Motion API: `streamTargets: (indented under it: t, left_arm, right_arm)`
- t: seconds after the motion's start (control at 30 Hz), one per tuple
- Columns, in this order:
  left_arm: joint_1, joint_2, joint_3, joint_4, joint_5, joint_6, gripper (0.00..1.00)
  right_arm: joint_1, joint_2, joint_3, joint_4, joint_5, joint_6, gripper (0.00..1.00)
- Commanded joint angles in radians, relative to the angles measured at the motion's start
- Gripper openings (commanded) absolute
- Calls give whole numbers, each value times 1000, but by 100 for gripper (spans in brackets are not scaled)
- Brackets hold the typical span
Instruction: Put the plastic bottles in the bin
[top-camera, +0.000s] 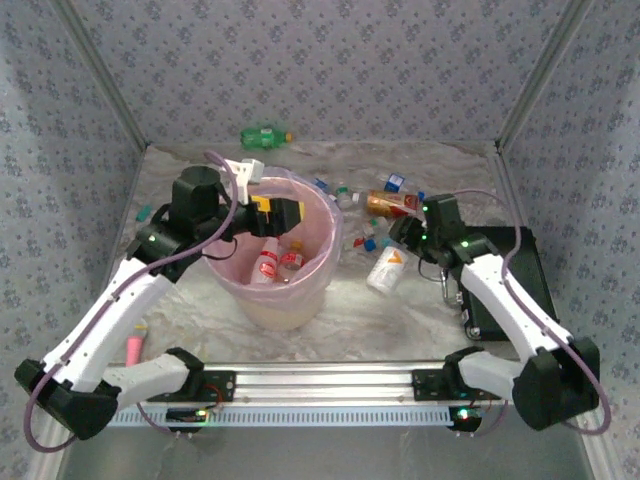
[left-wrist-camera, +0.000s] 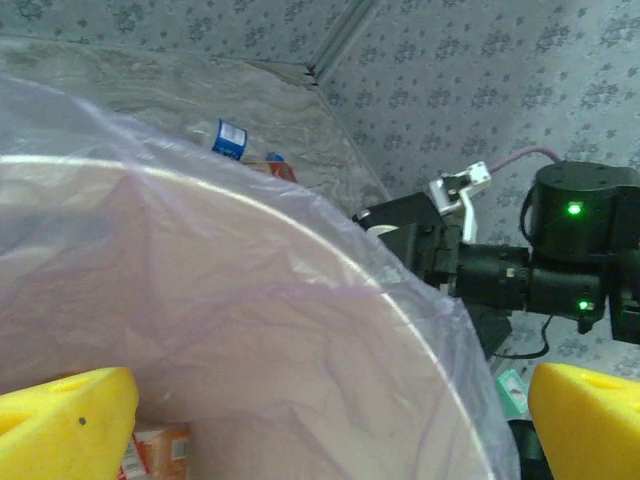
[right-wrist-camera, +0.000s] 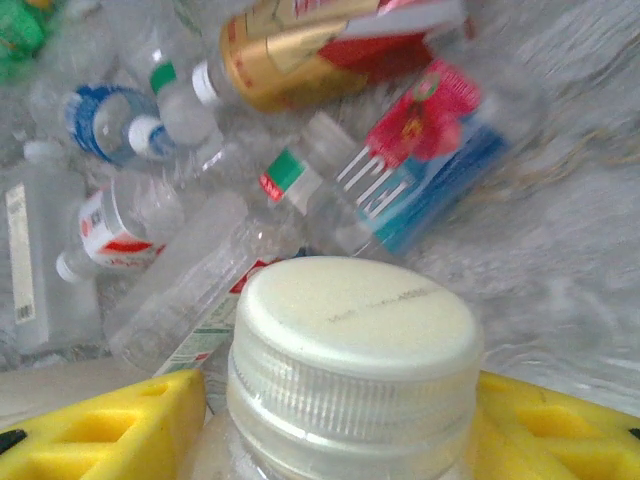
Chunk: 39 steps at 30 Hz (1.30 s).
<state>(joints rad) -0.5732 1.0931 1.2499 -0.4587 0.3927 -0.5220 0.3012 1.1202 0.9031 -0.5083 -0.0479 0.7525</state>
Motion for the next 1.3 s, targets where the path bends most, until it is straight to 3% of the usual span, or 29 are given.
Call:
streamTargets:
  t: [0.0, 0.33, 0.57, 0.77, 1.03, 1.27]
  left_arm:
    - [5, 13, 52, 62, 51, -15, 100]
    - [1, 56, 70, 169, 184, -96, 100]
    - [-49, 108, 122, 164, 201, -82, 100]
    - [-110, 154, 162, 206, 212, -79, 100]
    - [-149, 227, 209, 247, 196, -81, 98]
    - [-149, 248, 209, 286, 193, -97, 84]
  right_arm:
    - [-36, -78, 108, -129, 23, -91, 49]
    - [-41, -85, 411, -98, -124, -133, 47]
    - [17, -10, 512, 122, -312, -66, 47]
    - [161, 90, 626, 153, -287, -101, 47]
    - [253, 198, 688, 210, -344, -64, 47]
    - [279, 226, 700, 222, -345, -59, 47]
